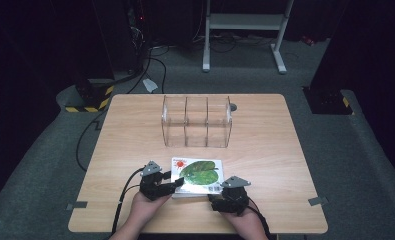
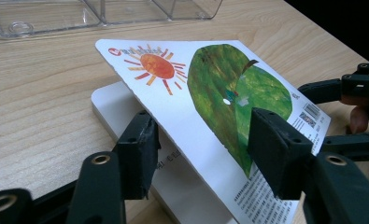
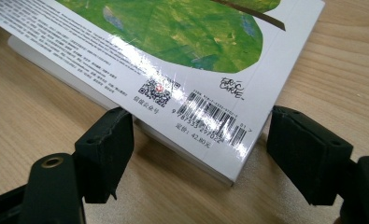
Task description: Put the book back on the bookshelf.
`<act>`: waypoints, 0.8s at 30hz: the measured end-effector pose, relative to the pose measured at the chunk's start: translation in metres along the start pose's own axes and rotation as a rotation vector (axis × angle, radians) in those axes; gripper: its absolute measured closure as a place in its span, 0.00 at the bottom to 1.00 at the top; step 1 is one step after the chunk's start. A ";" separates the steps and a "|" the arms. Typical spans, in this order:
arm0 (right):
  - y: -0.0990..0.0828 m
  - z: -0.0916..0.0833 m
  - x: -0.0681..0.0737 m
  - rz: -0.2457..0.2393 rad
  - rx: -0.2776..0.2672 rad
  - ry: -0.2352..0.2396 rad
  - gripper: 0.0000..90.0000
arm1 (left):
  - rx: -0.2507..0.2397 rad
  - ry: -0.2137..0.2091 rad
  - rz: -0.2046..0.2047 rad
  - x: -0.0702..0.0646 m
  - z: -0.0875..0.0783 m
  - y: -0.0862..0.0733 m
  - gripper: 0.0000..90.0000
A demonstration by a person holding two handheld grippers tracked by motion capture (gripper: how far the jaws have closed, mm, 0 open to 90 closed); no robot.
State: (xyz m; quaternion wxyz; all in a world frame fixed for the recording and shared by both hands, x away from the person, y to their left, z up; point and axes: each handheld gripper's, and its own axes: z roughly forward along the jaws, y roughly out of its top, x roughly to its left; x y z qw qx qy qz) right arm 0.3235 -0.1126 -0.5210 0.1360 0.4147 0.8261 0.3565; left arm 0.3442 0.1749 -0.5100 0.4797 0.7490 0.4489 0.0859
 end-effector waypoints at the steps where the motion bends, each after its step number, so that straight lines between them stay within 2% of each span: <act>1: -0.001 -0.001 -0.001 -0.009 0.003 0.014 0.25 | 0.016 0.011 0.018 0.000 0.001 0.000 0.50; 3: -0.001 -0.002 -0.002 -0.006 0.005 0.024 0.25 | 0.024 0.016 0.025 -0.001 0.001 0.000 0.50; 4: -0.002 -0.006 -0.005 0.014 0.002 0.057 0.28 | 0.037 0.025 0.036 -0.001 0.002 -0.001 0.50; 6: -0.002 -0.007 -0.006 0.027 0.000 0.065 0.29 | 0.050 0.027 0.048 0.000 0.003 -0.001 0.50; 10: 0.001 -0.014 -0.008 0.032 -0.067 0.060 0.34 | 0.069 0.039 0.069 0.001 0.005 -0.002 0.52; 13: 0.002 -0.015 -0.007 0.024 -0.078 0.042 0.35 | 0.063 0.038 0.070 0.001 0.004 -0.003 0.59; 16: 0.002 -0.015 -0.008 0.038 -0.087 0.032 0.36 | 0.059 0.036 0.084 0.001 0.002 -0.002 0.61; 18: 0.003 -0.014 -0.010 0.041 -0.088 0.032 0.36 | 0.052 0.023 0.076 -0.001 0.002 -0.002 0.64; 20: 0.003 -0.013 -0.011 0.046 -0.086 0.035 0.37 | 0.046 0.019 0.107 -0.005 0.001 -0.002 0.66; 23: 0.003 -0.013 -0.013 0.060 -0.091 0.037 0.39 | 0.025 0.021 0.127 -0.008 0.000 -0.001 0.69; 24: 0.004 -0.014 -0.014 0.064 -0.099 0.033 0.42 | 0.011 0.023 0.146 -0.009 -0.001 -0.001 0.70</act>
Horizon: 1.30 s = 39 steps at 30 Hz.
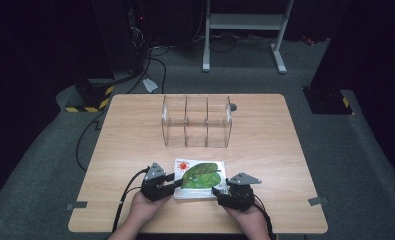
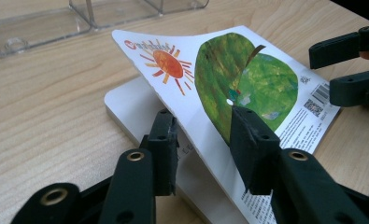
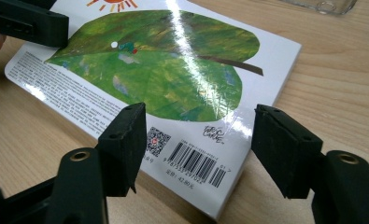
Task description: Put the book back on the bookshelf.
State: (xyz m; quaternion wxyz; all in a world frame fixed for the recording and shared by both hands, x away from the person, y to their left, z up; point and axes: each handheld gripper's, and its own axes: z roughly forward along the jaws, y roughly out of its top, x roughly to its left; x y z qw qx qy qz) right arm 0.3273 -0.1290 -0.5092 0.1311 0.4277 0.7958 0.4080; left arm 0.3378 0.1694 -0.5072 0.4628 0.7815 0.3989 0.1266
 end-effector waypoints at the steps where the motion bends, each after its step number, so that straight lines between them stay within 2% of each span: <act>1: 0.000 0.000 0.000 0.000 0.000 0.000 0.42 | 0.000 0.000 0.000 0.000 0.000 0.000 0.71; 3: 0.000 -0.001 -0.001 0.008 -0.015 0.006 0.45 | -0.006 0.006 0.029 -0.001 -0.001 0.000 0.71; 9: -0.001 0.002 -0.005 0.046 -0.017 -0.018 0.41 | -0.039 0.016 0.074 -0.006 -0.006 0.000 0.72; 10: 0.000 0.002 -0.006 0.051 -0.022 -0.020 0.40 | -0.050 0.022 0.102 -0.008 -0.007 0.000 0.73; 14: 0.001 0.003 -0.008 0.062 -0.023 -0.008 0.36 | -0.067 0.019 0.114 -0.010 -0.009 0.000 0.73; 15: 0.002 0.004 -0.010 0.078 -0.019 0.000 0.33 | -0.073 0.023 0.131 -0.010 -0.011 0.000 0.73; 17: 0.002 0.005 -0.011 0.086 -0.019 0.005 0.32 | -0.081 0.016 0.120 -0.011 -0.011 0.000 0.74; 18: 0.003 0.005 -0.013 0.093 -0.019 0.006 0.31 | -0.096 0.019 0.138 -0.013 -0.014 0.001 0.75; 20: 0.003 0.006 -0.014 0.109 -0.016 0.011 0.31 | -0.104 0.020 0.143 -0.014 -0.015 0.001 0.75; 23: 0.004 0.011 -0.019 0.128 0.012 0.033 0.28 | -0.119 0.025 0.172 -0.016 -0.016 0.001 0.76; 28: 0.006 0.016 -0.023 0.165 0.024 0.066 0.26 | -0.130 0.023 0.184 -0.018 -0.017 0.001 0.76; 32: 0.007 0.022 -0.024 0.203 0.044 0.111 0.22 | -0.131 0.030 0.193 -0.019 -0.017 0.000 0.76; 39: 0.009 0.020 -0.024 0.194 0.049 0.095 0.28 | -0.124 0.038 0.177 -0.018 -0.016 0.000 0.76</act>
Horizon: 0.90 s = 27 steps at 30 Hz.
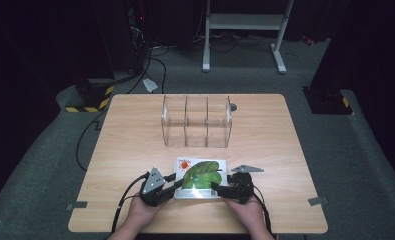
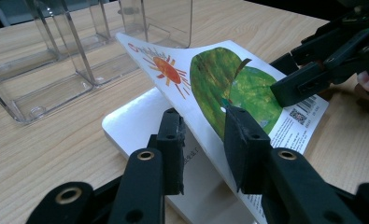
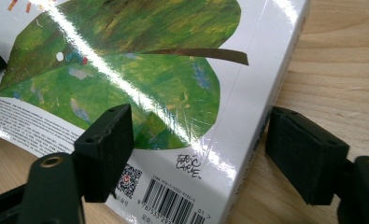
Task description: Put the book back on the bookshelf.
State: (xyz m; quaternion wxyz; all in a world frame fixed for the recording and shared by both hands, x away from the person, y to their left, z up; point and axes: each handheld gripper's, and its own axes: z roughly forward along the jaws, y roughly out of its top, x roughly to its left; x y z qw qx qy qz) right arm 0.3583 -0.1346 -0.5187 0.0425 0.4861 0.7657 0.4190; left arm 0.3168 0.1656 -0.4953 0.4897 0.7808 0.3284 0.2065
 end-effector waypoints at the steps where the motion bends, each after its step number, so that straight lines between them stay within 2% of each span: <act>1: 0.000 -0.003 0.001 -0.007 -0.015 -0.014 0.31 | 0.004 -0.002 -0.007 0.001 0.000 0.000 0.76; 4: 0.000 -0.005 0.002 -0.016 -0.038 -0.030 0.34 | 0.004 -0.001 -0.011 0.002 0.000 0.000 0.77; 9: 0.000 -0.010 0.007 -0.063 -0.083 -0.073 0.38 | -0.001 -0.002 -0.028 0.002 0.001 0.000 0.78; 13: 0.000 -0.013 0.009 -0.075 -0.113 -0.094 0.41 | -0.005 0.005 -0.037 0.003 0.001 0.001 0.79; 18: 0.000 -0.016 0.012 -0.103 -0.142 -0.120 0.43 | -0.010 0.017 -0.037 0.003 0.000 0.002 0.80; 20: 0.000 -0.017 0.013 -0.118 -0.161 -0.129 0.44 | -0.010 0.029 -0.026 0.004 0.000 0.002 0.80; 27: 0.000 -0.025 0.018 -0.151 -0.230 -0.150 0.49 | 0.001 0.047 -0.025 0.003 0.002 0.001 0.84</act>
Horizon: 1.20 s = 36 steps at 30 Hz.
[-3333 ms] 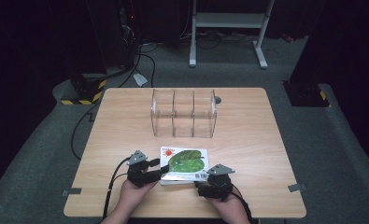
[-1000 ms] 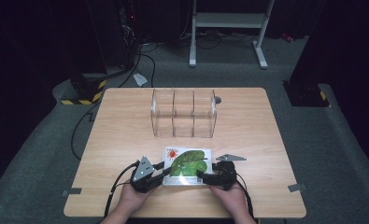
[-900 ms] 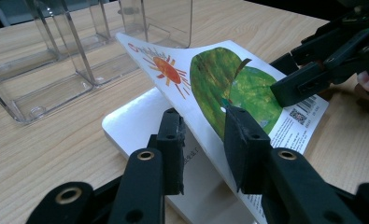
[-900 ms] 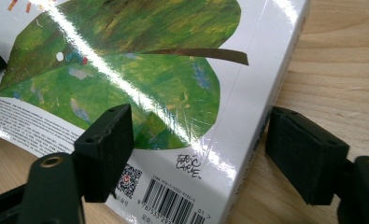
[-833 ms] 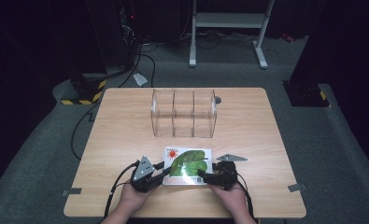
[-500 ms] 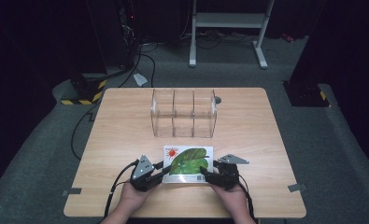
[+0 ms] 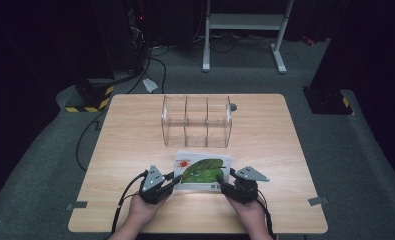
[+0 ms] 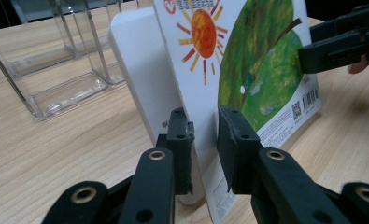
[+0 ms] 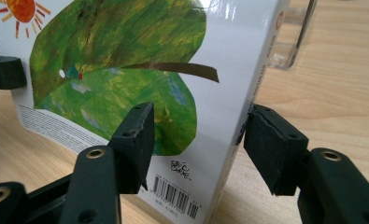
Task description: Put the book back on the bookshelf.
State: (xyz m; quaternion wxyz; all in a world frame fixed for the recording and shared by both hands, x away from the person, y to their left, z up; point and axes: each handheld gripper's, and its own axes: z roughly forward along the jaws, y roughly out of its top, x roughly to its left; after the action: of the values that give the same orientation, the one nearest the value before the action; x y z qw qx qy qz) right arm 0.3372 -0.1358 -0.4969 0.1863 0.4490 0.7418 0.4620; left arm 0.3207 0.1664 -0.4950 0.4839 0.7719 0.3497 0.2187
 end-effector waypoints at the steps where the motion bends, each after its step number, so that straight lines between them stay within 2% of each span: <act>1: 0.000 -0.001 0.000 -0.003 -0.008 -0.003 0.49 | 0.003 0.002 0.003 0.000 0.000 0.000 0.84; 6: 0.000 -0.004 0.001 -0.011 -0.035 -0.013 0.51 | 0.013 0.018 0.022 -0.001 0.003 -0.001 0.86; 11: 0.000 -0.005 0.002 -0.016 -0.040 -0.017 0.51 | 0.014 0.025 0.025 -0.001 0.004 -0.001 0.86; 19: 0.001 -0.006 0.003 -0.045 -0.079 -0.044 0.51 | 0.008 0.060 0.068 0.000 0.010 -0.001 0.85; 26: -0.001 -0.008 0.003 -0.062 -0.092 -0.042 0.51 | 0.037 0.053 0.093 -0.002 0.012 -0.005 0.85; 30: -0.004 -0.012 0.004 -0.063 -0.100 -0.021 0.49 | 0.044 0.041 0.089 -0.003 0.009 -0.007 0.84; 36: -0.005 -0.015 0.002 -0.058 -0.089 0.011 0.45 | 0.042 0.030 0.061 -0.003 0.008 -0.008 0.81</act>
State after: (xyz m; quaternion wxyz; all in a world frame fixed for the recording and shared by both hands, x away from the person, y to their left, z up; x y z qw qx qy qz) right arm 0.3233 -0.1430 -0.4934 0.2155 0.4160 0.7341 0.4916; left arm 0.3215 0.1616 -0.5059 0.4554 0.7887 0.3377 0.2378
